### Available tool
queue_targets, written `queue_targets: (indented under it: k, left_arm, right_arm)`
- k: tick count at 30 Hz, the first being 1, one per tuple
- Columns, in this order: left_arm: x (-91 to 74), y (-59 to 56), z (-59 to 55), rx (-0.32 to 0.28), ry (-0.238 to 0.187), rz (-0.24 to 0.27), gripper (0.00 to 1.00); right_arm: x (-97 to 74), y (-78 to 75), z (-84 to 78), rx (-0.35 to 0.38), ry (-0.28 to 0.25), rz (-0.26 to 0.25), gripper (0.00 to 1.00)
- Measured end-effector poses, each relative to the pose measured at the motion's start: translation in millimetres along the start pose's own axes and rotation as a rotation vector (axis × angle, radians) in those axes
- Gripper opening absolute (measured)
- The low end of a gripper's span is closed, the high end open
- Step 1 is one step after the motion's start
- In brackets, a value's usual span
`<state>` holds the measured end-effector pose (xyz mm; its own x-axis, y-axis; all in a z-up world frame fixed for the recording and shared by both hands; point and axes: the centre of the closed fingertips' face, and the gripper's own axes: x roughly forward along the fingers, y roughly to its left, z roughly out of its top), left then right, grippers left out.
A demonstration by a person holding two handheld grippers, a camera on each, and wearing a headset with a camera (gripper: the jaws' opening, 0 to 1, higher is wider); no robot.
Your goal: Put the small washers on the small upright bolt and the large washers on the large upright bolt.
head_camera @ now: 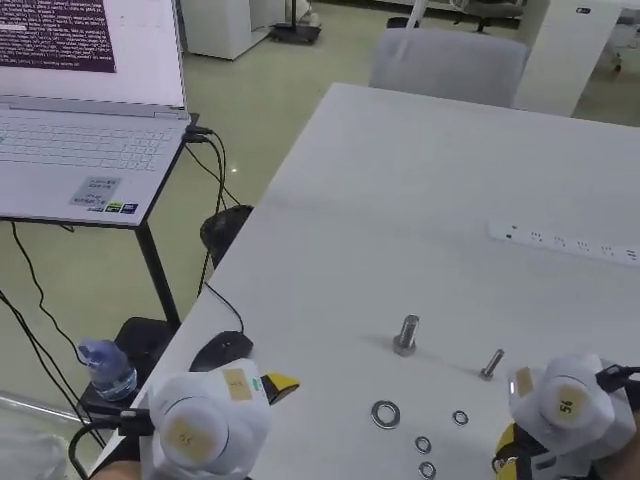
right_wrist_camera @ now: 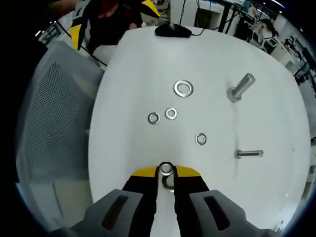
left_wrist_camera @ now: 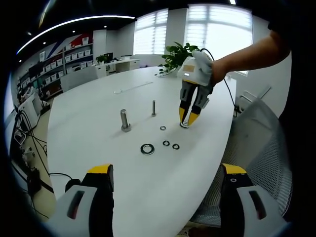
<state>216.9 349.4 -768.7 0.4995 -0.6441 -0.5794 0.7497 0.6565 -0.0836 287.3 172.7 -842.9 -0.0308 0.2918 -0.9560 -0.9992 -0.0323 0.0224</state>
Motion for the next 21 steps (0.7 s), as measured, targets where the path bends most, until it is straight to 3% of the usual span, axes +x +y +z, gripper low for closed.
queue_targets:
  k: [8,21]
  left_arm:
    - [0.6,2.5,-1.6,-0.004,0.023,0.0,0.89]
    - [2.7,1.3,0.2,0.005,0.029,-0.008,0.86]
  right_arm:
    - [-21.1,-18.8,0.5,0.037,-0.004,-0.013,0.12]
    - [-39.2,-47.0,3.8,0.068,-0.008,-0.034,0.12]
